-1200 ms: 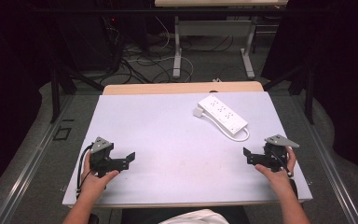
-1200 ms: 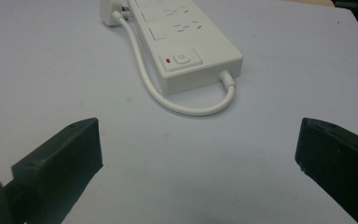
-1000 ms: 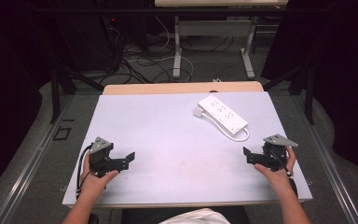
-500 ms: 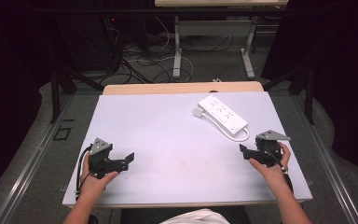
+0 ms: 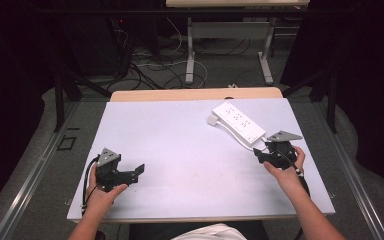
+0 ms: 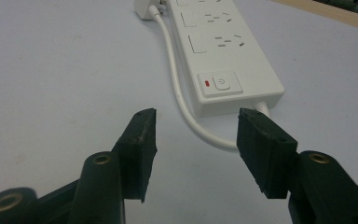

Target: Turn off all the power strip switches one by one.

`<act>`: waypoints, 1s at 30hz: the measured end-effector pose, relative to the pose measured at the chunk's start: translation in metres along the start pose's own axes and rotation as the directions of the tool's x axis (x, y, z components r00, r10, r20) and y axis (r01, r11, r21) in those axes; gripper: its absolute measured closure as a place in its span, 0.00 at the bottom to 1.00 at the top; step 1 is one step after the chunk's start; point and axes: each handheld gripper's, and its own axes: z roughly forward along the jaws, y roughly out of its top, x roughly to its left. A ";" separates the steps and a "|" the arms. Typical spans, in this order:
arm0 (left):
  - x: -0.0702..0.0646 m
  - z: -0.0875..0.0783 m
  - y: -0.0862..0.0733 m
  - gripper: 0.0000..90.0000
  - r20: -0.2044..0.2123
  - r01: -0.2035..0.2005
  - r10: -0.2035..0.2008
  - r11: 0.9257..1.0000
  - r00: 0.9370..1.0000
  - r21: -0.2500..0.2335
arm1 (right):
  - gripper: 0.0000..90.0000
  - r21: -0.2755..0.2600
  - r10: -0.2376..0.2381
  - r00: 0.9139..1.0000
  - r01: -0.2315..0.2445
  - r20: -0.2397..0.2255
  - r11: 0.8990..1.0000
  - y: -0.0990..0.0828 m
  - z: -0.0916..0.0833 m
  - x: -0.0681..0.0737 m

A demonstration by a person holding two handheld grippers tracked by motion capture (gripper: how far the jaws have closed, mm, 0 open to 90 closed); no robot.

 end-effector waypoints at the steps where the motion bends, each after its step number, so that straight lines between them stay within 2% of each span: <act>1: 0.000 0.000 0.000 0.01 -0.001 0.001 -0.001 1.000 1.000 0.001 | 0.54 0.000 0.000 1.000 0.000 0.000 1.000 0.000 0.000 0.000; 3: 0.001 -0.001 0.000 0.01 -0.003 -0.001 0.001 1.000 1.000 -0.002 | 0.56 0.011 0.011 1.000 -0.011 -0.011 1.000 0.005 -0.001 -0.003; 4: 0.001 -0.001 0.000 0.01 -0.003 0.001 -0.001 1.000 1.000 -0.004 | 0.57 0.007 -0.001 1.000 0.001 -0.016 1.000 0.006 0.000 -0.004; 9: 0.001 -0.001 0.000 0.01 -0.007 0.004 -0.004 1.000 1.000 -0.003 | 0.58 0.032 0.007 0.999 -0.005 -0.042 0.999 0.013 0.000 -0.006; 11: 0.001 -0.001 0.000 0.01 -0.007 0.002 -0.002 1.000 1.000 -0.003 | 0.62 0.056 -0.001 0.999 0.004 -0.055 0.998 0.019 0.001 -0.005; 12: 0.001 -0.001 0.000 0.01 -0.007 0.001 -0.001 1.000 1.000 -0.002 | 0.62 0.056 -0.001 0.999 0.004 -0.055 0.998 0.019 0.001 -0.005; 14: 0.001 0.000 0.000 0.01 -0.007 0.002 -0.002 1.000 1.000 -0.004 | 0.63 0.077 -0.028 0.997 0.033 -0.074 0.996 0.024 0.003 -0.005; 15: 0.001 0.000 0.000 0.01 -0.007 0.001 -0.001 1.000 1.000 -0.002 | 0.63 0.085 -0.024 0.996 0.031 -0.082 0.996 0.026 0.004 -0.004; 23: 0.002 -0.001 -0.001 0.01 -0.010 0.004 -0.004 1.000 1.000 -0.003 | 0.64 0.109 -0.035 0.997 0.043 -0.073 0.993 0.043 0.008 -0.006; 24: 0.002 -0.001 -0.001 0.01 -0.010 0.003 -0.003 1.000 1.000 -0.002 | 0.64 0.113 -0.048 0.996 0.056 -0.073 0.992 0.047 0.010 -0.007; 30: 0.001 0.000 -0.001 0.01 -0.011 0.000 0.000 1.000 1.000 -0.001 | 0.67 0.116 -0.031 0.996 0.040 -0.081 0.993 0.055 0.011 -0.008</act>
